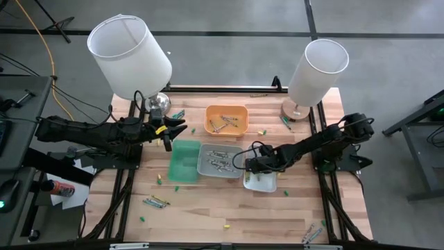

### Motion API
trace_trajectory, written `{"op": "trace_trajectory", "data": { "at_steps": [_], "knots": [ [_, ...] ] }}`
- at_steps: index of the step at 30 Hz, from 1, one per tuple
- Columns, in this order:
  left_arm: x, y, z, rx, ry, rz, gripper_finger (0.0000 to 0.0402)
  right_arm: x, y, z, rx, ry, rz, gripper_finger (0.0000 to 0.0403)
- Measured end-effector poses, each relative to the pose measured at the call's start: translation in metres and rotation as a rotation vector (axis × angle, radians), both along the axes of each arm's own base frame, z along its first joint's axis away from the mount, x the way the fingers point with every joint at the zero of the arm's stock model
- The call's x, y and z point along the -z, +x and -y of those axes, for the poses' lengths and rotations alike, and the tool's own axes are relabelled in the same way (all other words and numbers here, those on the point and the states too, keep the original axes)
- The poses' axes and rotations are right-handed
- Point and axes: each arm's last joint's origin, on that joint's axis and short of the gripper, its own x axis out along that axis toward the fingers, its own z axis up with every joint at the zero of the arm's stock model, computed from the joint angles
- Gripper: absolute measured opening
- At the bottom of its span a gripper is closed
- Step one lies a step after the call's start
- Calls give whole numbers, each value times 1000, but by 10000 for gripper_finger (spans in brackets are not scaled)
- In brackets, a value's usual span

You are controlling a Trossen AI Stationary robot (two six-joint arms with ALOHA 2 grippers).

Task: Sort crayons
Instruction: Put the green crayon into the white bin

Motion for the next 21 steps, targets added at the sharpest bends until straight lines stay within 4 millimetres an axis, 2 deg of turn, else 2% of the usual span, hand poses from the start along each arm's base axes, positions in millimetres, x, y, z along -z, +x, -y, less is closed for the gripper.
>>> {"op": "trace_trajectory", "data": {
  "at_steps": [7,11,17,21],
  "knots": [
    [0,0,0,0,0,0,129,-4,2,-1,-19,11,44,134],
    [0,0,0,0,0,0,129,-19,-3,0,-68,-1,76,179],
    [0,0,0,0,0,-1,129,-48,-20,6,-104,-64,117,201],
    [0,0,0,1,0,-1,129,-74,-24,10,-120,-165,269,200]
  ]
}}
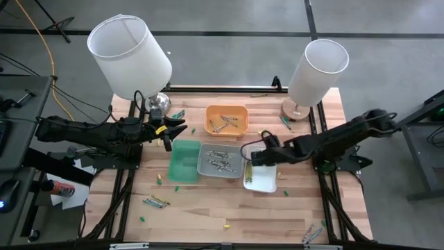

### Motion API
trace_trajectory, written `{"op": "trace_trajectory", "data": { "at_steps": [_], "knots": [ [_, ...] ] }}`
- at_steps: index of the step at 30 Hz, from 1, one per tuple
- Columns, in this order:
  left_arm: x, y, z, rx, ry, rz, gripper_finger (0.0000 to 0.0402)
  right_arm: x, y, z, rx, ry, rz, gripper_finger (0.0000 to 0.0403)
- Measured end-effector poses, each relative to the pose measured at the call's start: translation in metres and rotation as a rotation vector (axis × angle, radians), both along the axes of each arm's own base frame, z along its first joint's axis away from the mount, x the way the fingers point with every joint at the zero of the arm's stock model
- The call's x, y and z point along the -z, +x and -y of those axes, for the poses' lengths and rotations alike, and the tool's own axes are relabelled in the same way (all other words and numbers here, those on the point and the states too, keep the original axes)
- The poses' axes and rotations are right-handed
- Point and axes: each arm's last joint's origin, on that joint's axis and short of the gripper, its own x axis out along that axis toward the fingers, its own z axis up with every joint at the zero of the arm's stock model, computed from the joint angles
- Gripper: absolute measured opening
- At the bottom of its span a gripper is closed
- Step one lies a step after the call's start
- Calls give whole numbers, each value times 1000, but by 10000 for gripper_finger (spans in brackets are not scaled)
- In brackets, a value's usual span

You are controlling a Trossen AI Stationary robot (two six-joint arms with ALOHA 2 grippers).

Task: Sort crayons
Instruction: Put the green crayon into the white bin

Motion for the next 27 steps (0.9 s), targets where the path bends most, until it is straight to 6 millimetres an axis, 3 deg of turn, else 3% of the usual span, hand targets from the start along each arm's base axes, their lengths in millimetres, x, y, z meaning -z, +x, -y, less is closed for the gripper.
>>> {"op": "trace_trajectory", "data": {
  "at_steps": [7,13,20,27],
  "knots": [
    [0,0,0,-2,-1,3,129,-49,19,3,-176,-276,444,200],
    [-3,0,0,-2,-11,34,129,-89,31,4,-350,-674,757,200],
    [-10,1,1,45,51,87,129,-102,30,4,-460,-1046,771,200],
    [-10,1,1,46,64,80,129,-100,30,4,-509,-1106,732,200]
  ]
}}
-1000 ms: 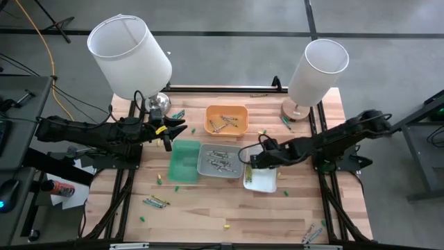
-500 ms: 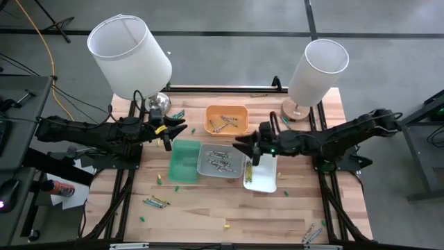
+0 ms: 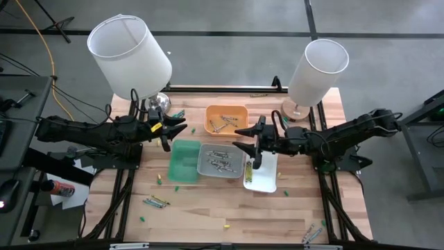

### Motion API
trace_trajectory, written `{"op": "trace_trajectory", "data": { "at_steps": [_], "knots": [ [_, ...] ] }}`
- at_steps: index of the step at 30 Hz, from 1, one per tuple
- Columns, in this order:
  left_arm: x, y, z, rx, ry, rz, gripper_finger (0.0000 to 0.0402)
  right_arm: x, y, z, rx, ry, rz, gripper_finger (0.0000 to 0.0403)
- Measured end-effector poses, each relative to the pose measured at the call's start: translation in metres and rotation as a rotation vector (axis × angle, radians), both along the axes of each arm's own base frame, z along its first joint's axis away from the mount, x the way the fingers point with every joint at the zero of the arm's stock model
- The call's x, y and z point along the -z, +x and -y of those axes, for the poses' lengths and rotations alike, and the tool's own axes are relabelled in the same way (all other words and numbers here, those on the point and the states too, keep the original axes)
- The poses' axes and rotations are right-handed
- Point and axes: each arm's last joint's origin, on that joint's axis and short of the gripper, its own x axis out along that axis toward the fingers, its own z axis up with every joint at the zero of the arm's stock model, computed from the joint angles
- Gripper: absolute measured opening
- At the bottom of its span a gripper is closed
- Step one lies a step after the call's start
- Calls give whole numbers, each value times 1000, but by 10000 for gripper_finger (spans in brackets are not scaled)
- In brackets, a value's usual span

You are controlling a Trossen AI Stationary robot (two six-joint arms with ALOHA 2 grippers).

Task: Sort crayons
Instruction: Put the green crayon into the white bin

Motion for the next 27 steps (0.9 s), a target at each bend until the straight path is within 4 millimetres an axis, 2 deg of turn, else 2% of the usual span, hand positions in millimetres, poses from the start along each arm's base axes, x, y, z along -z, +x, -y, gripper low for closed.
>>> {"op": "trace_trajectory", "data": {
  "at_steps": [9,12,15,18,21,24,27],
  "knots": [
    [-1,0,1,23,18,-10,129,0,0,0,-2,2,0,200],
    [-12,1,4,83,45,-31,129,0,0,0,-2,1,0,200],
    [-24,2,13,200,66,-150,129,0,0,0,-2,2,0,200],
    [-35,3,28,334,82,-344,129,1,0,0,-3,18,-10,200],
    [-37,2,49,462,105,-576,129,3,0,0,-4,20,-27,200],
    [-32,3,75,570,123,-748,129,5,0,0,-4,17,-43,200],
    [-17,1,103,682,127,-880,129,6,0,0,-4,15,-54,200]
  ]
}}
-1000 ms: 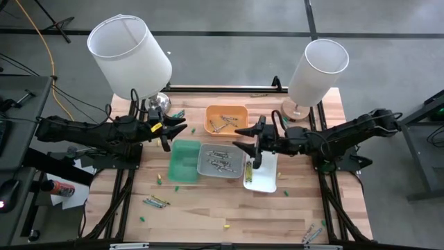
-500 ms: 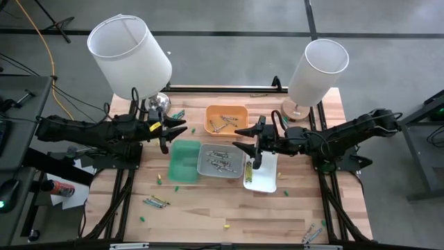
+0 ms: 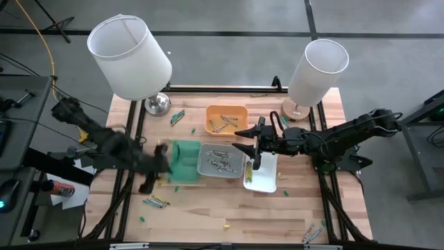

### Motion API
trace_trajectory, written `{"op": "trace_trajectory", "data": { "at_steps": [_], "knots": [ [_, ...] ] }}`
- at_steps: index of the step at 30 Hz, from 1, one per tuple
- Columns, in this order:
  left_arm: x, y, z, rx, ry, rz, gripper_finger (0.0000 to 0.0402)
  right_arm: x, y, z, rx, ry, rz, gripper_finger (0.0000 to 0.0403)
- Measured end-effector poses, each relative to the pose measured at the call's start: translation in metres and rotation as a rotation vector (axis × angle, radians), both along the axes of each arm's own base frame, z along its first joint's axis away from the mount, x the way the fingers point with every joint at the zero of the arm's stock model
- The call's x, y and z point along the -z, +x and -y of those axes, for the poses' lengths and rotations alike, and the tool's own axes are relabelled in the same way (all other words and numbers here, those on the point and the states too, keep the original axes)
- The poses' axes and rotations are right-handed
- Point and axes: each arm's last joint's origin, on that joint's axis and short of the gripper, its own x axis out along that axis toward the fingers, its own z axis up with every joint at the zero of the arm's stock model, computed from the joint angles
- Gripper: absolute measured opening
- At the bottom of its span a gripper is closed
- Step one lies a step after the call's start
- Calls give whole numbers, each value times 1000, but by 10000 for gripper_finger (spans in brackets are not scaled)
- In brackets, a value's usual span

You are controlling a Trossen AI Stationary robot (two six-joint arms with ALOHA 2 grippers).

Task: Sort crayons
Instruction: Put the green crayon into the white bin

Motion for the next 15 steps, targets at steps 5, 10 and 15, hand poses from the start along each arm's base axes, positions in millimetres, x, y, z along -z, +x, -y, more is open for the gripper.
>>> {"op": "trace_trajectory", "data": {
  "at_steps": [5,10,15],
  "knots": [
    [37,-9,42,111,45,-186,129,3,0,0,0,-7,-32,200],
    [79,-17,68,136,132,-311,129,5,0,0,0,-12,-54,200],
    [110,-18,71,109,202,-387,129,7,0,0,0,-15,-69,200]
  ]
}}
